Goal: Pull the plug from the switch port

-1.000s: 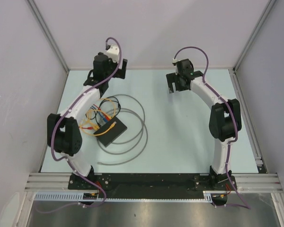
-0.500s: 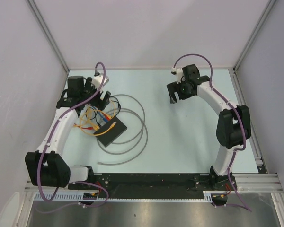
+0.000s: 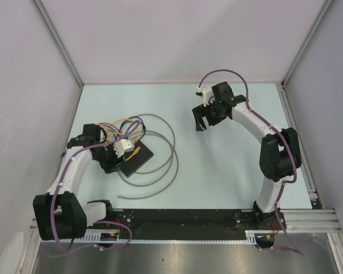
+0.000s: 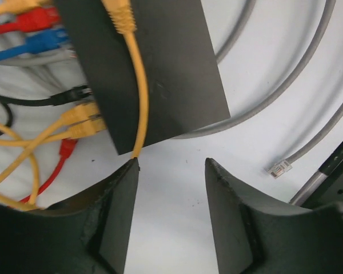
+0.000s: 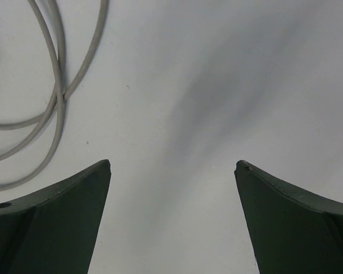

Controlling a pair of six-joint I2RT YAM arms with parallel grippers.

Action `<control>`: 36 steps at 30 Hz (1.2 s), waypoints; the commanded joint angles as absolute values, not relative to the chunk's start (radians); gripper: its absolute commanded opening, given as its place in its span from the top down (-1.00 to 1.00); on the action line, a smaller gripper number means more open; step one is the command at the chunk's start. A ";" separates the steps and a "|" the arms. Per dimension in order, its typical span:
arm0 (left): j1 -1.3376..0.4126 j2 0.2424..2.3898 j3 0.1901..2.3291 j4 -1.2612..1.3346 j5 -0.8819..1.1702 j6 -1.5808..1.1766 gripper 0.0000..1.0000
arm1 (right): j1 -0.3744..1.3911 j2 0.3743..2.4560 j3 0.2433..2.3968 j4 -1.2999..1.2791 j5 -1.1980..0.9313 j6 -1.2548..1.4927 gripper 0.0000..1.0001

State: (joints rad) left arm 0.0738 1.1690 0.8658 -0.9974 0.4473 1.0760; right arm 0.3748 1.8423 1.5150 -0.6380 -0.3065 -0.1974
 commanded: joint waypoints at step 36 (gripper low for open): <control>-0.347 1.253 0.618 -0.377 0.426 0.977 -0.03 | 0.428 1.847 1.560 -0.632 -0.224 -0.255 -0.91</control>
State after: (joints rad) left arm -0.2939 1.1828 0.5846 -0.4545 0.3447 1.0679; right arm 0.4263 1.8908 1.5654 -0.6353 -0.2474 -0.2344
